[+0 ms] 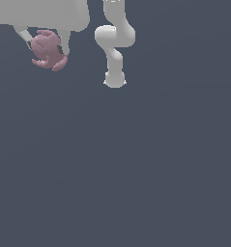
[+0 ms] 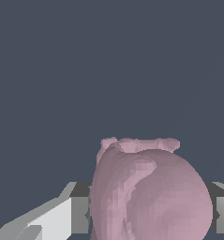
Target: Pick up the object and move it to a goal position.
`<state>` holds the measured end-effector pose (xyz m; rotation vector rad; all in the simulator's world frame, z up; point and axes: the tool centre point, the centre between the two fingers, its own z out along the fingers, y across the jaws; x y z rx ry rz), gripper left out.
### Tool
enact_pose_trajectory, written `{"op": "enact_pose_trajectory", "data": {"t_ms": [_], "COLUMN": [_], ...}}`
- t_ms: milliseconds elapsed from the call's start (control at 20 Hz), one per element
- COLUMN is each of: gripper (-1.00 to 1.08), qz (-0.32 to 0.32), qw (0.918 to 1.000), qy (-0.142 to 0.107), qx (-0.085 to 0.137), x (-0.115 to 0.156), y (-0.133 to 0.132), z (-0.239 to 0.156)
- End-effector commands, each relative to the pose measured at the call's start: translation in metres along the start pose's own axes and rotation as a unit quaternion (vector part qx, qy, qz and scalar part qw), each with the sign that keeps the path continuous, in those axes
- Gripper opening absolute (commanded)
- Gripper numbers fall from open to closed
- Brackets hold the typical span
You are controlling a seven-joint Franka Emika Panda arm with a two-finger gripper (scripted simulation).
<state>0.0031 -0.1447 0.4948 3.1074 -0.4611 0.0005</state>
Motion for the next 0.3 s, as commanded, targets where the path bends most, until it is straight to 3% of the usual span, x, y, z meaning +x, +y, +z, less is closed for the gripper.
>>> {"op": "enact_pose_trajectory", "data": {"t_ms": [0,250], "gripper": [-1.0,-1.0], "qz": [0.0,0.0], "qw": [1.0,1.0], "qy": [0.0,0.0], "qx": [0.0,0.0], "x": [0.0012,0.0021], "y": [0.0012,0.0022], "z": [-0.0041,-0.0069]}}
